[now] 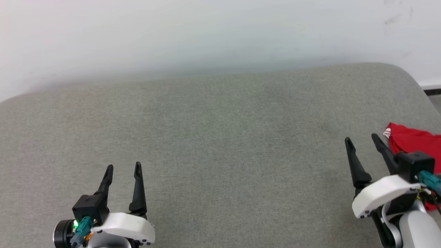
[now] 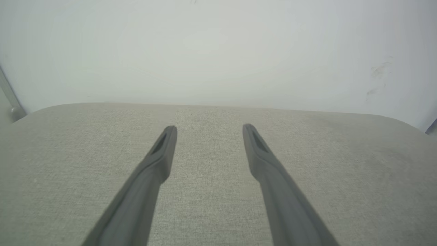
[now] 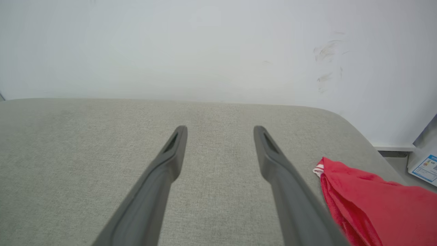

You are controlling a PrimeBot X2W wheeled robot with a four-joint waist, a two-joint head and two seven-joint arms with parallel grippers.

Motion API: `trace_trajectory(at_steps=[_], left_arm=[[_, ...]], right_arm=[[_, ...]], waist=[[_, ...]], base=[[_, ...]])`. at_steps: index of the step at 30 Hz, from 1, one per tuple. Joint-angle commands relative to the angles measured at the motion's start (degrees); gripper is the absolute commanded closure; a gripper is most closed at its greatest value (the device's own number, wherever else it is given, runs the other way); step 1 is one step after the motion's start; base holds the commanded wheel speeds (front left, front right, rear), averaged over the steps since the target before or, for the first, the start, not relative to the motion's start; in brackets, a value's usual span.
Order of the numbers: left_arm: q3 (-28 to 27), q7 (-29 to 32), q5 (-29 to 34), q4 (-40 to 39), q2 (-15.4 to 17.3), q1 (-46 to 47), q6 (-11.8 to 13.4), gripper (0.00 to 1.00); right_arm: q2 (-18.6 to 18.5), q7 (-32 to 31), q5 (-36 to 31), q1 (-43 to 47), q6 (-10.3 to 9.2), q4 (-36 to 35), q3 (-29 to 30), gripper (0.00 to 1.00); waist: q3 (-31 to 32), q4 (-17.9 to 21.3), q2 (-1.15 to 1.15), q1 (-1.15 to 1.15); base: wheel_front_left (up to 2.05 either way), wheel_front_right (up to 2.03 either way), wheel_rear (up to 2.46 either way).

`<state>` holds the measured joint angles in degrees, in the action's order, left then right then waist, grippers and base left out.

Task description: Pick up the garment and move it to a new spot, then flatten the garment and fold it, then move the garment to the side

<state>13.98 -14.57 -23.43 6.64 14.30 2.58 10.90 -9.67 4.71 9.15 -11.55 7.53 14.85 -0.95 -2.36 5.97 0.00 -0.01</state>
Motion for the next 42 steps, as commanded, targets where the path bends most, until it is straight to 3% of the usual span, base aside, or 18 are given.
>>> trace_trajectory(at_steps=[1, 15, 38, 39, 42], left_arm=[[-0.27, -0.32, -0.09, 0.08, 0.25, -0.86, -0.06, 0.0], [-1.09, -0.58, -0.74, 0.7, 0.38, -4.68, -0.41, 0.0], [-0.53, -0.67, 0.09, 1.82, 0.81, -3.5, -0.59, 0.0], [-0.48, -0.33, -0.03, 1.72, 0.6, -3.97, -0.51, 1.0], [-0.46, -0.04, -0.62, 2.58, 0.02, -4.5, -0.67, 1.0]], right_arm=[[0.75, -0.74, 0.45, 2.11, -0.07, -2.66, 0.39, 0.0], [4.98, -6.69, -0.18, 12.83, -0.07, -17.52, 2.5, 0.0], [5.19, -8.35, -0.81, 13.22, -0.07, -20.36, 2.01, 0.0], [5.28, -8.29, -0.66, 12.76, -0.02, -20.07, 2.0, 1.0], [5.34, -8.27, -0.05, 12.94, -0.02, -18.82, 2.0, 1.0]], waist=[[1.19, -1.07, 0.0, 0.01], [3.29, -2.28, 0.0, 0.01], [2.65, -2.8, 0.0, 0.01], [2.64, -2.8, 0.0, 0.01], [2.63, -2.82, 0.0, 0.01]], base=[[0.0, 0.0, 0.0], [0.0, 0.0, 0.0], [0.0, 0.0, 0.0], [0.0, 0.0, 0.0], [0.0, 0.0, 0.0]])
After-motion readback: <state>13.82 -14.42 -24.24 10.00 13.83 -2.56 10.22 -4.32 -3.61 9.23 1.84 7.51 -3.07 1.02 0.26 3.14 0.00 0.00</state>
